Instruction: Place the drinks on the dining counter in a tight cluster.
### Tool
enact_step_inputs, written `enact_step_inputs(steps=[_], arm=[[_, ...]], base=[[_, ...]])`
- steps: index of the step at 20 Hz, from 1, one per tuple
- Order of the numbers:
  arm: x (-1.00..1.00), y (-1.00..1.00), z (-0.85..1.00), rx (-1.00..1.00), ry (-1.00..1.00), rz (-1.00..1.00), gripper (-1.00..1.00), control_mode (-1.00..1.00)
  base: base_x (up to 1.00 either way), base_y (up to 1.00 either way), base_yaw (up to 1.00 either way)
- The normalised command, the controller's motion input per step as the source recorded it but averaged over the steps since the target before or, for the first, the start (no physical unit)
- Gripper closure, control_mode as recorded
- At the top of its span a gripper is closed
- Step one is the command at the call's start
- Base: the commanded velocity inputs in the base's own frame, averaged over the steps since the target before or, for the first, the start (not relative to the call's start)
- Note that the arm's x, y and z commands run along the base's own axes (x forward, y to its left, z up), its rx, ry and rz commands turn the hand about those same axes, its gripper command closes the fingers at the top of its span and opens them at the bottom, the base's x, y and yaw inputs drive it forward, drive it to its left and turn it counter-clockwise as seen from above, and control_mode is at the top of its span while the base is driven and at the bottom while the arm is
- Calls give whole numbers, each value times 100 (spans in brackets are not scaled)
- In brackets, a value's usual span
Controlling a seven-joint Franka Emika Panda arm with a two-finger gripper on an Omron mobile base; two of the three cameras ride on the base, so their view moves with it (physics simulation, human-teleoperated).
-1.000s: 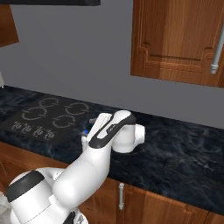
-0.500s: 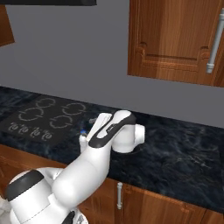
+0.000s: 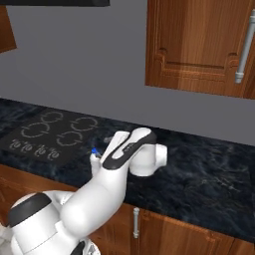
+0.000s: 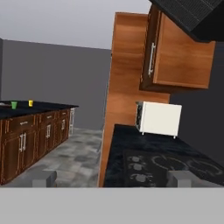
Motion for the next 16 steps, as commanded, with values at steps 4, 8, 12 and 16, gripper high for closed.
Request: enact_step_inputs(steps=[4, 8, 12, 16], arm=[[11, -22, -36, -4, 0, 1, -100, -100], [33, 5, -37, -11, 0, 5, -100, -100], [44, 18, -36, -14, 0, 7, -100, -100], [36, 16, -34, -9, 0, 4, -100, -100]], base=[[0, 0, 0], [0, 0, 0], [0, 0, 0], [0, 0, 0]])
